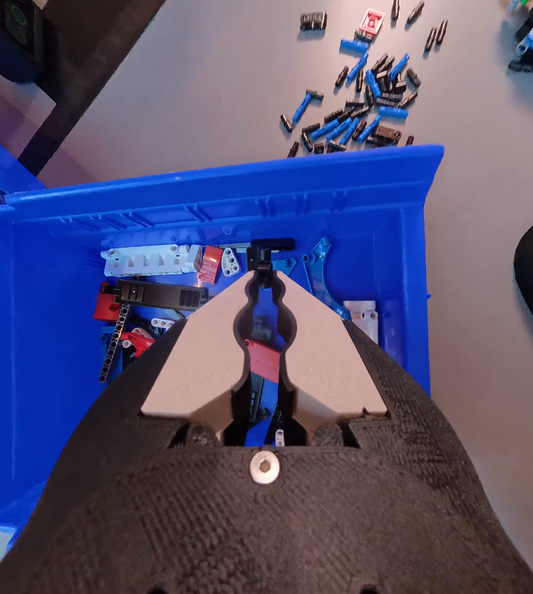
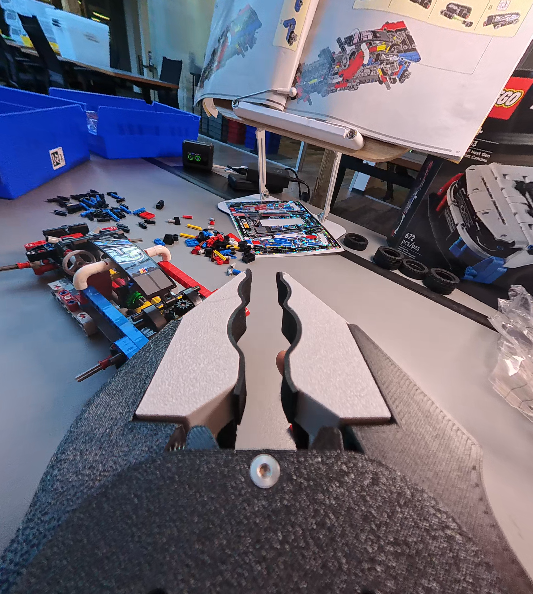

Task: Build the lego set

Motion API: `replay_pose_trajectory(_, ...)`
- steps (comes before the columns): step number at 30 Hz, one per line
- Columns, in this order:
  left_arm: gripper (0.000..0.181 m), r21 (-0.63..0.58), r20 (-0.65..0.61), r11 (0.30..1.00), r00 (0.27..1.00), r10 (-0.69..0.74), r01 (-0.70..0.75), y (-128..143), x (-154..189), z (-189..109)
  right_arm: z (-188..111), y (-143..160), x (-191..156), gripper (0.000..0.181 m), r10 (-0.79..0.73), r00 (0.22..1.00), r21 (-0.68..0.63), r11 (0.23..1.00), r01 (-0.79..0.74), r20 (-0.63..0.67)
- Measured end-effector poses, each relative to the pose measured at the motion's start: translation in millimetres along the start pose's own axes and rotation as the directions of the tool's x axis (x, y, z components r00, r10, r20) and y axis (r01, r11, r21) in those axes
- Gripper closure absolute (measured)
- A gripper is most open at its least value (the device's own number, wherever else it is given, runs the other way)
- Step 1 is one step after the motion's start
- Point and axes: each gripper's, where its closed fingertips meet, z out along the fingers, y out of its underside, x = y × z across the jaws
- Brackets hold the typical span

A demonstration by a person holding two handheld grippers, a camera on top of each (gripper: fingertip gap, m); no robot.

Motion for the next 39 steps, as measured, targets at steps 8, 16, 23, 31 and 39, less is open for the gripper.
replay_pose_trajectory(8, 0.176, 0.248, 0.013, 0.959, 0.989, -0.145, 0.138, -39.8, 7.3, -20.7, -0.7, -0.8, -2.4, 0.167, -0.008, 1.000, 0.001, 1.000, 0.008, 0.011)
replay_pose_trajectory(16, 0.176, 0.463, -0.054, 0.840, 0.955, -0.292, 0.283, -62.7, 9.6, -36.6, -0.9, -1.3, -6.3, 0.168, -0.029, 0.999, -0.001, 1.000, 0.029, 0.019)
replay_pose_trajectory(23, 0.176, 0.586, -0.115, 0.713, 0.911, -0.397, 0.385, -73.6, 3.5, -46.0, 0.3, -0.1, -9.7, 0.168, -0.042, 0.999, -0.009, 0.999, 0.042, 0.024)
replay_pose_trajectory(31, 0.177, 0.767, -0.395, 0.377, 0.845, -0.360, 0.519, -121.3, 21.4, -84.3, -0.6, -2.3, -9.1, 0.168, -0.037, 0.999, 0.001, 0.999, 0.037, 0.022)
replay_pose_trajectory(39, 0.177, 0.723, -0.689, 0.163, 0.720, 0.083, 0.672, -148.3, 80.5, -115.5, 6.2, -7.5, -20.2, 0.168, -0.102, 0.994, -0.003, 0.995, 0.102, 0.034)
